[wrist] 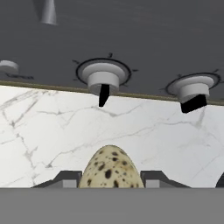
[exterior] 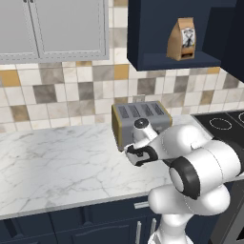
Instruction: Pick the egg and butter from the fridge and place them by the bowl for mixing.
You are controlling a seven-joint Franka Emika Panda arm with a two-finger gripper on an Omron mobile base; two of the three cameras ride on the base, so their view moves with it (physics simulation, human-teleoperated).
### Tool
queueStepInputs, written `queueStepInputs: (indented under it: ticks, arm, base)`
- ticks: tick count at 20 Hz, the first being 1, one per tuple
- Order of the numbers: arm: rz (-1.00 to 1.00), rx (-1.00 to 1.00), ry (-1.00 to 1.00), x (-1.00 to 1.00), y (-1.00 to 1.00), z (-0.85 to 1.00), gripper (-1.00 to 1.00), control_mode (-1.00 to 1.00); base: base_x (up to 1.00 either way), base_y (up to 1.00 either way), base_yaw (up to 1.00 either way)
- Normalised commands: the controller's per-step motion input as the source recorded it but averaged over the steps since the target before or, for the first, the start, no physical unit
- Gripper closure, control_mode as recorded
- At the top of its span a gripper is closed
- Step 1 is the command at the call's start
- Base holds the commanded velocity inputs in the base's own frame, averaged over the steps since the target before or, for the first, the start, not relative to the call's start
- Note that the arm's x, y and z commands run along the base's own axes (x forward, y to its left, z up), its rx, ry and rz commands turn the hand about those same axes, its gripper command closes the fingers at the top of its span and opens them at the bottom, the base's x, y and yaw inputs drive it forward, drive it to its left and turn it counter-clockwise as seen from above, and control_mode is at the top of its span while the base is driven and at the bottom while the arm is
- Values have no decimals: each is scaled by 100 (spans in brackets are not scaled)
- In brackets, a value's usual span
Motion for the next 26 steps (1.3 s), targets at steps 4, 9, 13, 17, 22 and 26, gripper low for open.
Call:
queueStepInputs:
  ticks: [4,9,13,17,22,26]
  arm:
    - [0,0,0,-6,-13,0,-100,-100]
    - [0,0,0,-9,-10,4,-100,-100]
    - [0,0,-2,-13,0,15,-100,-100]
    - [7,1,-14,-28,2,35,-100,-100]
    - [12,4,-15,-45,0,35,-100,-100]
    - [11,21,-1,-56,0,28,-100,-100]
  base:
    - [0,0,0]
    - [0,0,0]
    - [0,0,0]
    - [0,0,0]
    - [0,0,0]
    - [0,0,0]
